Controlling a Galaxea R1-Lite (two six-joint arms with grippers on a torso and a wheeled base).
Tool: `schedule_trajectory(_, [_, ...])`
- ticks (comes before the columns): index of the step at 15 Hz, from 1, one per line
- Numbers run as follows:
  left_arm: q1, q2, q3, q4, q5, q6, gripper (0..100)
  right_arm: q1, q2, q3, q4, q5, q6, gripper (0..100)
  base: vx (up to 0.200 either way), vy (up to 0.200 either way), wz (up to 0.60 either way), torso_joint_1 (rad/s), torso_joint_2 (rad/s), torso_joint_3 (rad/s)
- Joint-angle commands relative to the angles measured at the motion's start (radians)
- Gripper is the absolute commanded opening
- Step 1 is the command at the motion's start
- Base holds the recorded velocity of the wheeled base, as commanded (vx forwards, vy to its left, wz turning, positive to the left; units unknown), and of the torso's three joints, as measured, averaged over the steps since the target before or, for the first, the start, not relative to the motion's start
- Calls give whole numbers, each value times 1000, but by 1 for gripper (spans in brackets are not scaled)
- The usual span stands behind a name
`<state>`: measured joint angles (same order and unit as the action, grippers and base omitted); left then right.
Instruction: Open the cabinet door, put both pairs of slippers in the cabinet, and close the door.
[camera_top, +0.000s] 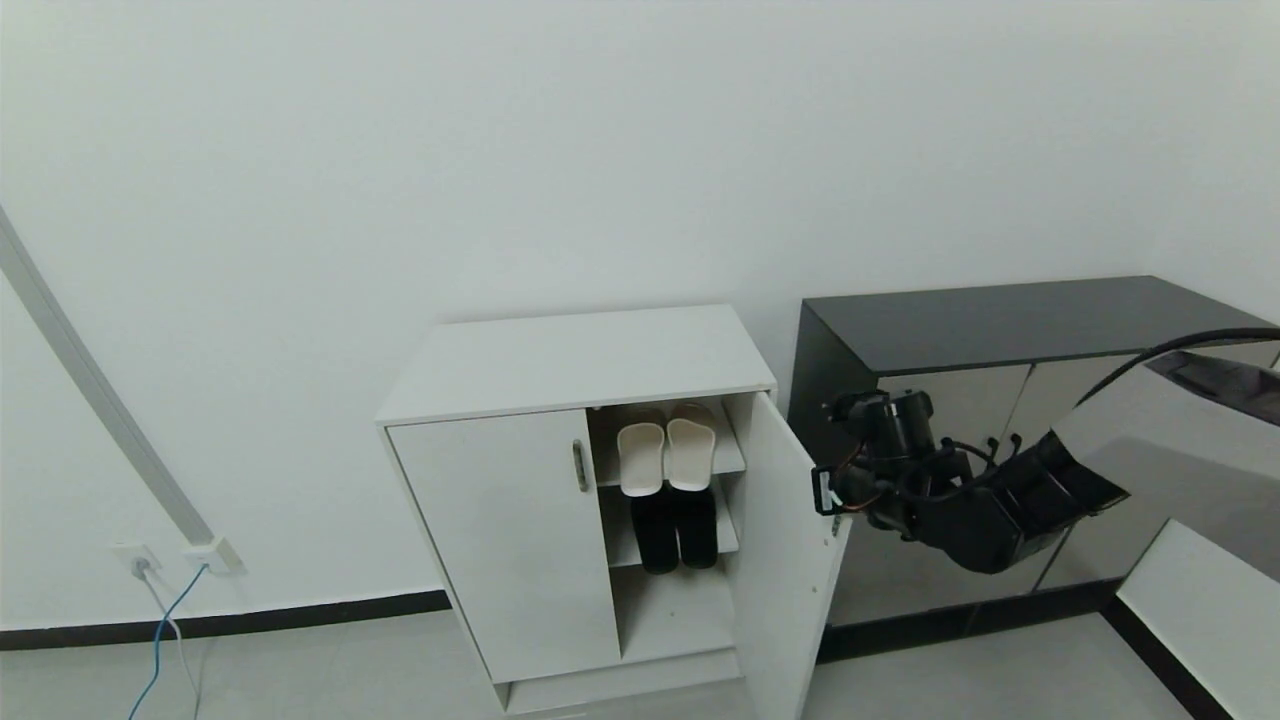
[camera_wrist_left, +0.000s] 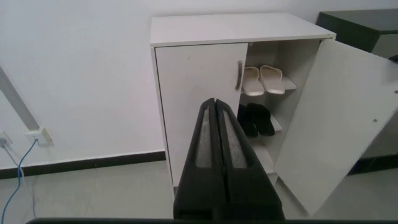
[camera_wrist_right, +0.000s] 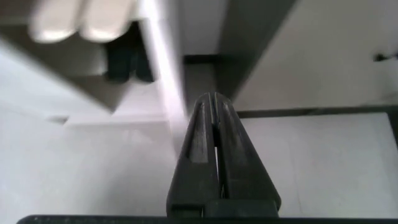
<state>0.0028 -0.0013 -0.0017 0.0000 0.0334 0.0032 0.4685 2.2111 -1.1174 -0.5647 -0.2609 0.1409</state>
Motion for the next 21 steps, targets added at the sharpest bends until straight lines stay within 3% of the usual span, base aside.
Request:
schedule_trajectory(1, [0,1,0,0,0,0,0,85,-59,77,-24,-1,5,0,0,0,0,0,0,0])
schedule_trajectory(10, [0,1,0,0,0,0,0,148,-108,197,-219,0,-23,0,0,0,0,0,0,0])
schedule_trajectory(16, [0,1,0,0,0,0,0,162,-103,265,-296,68,-21,0,0,0,600,1,3,3])
schedule_trajectory(21, [0,1,0,0,0,0,0,160,-90,301,-342,66,-24,0,0,0,0,0,0,0])
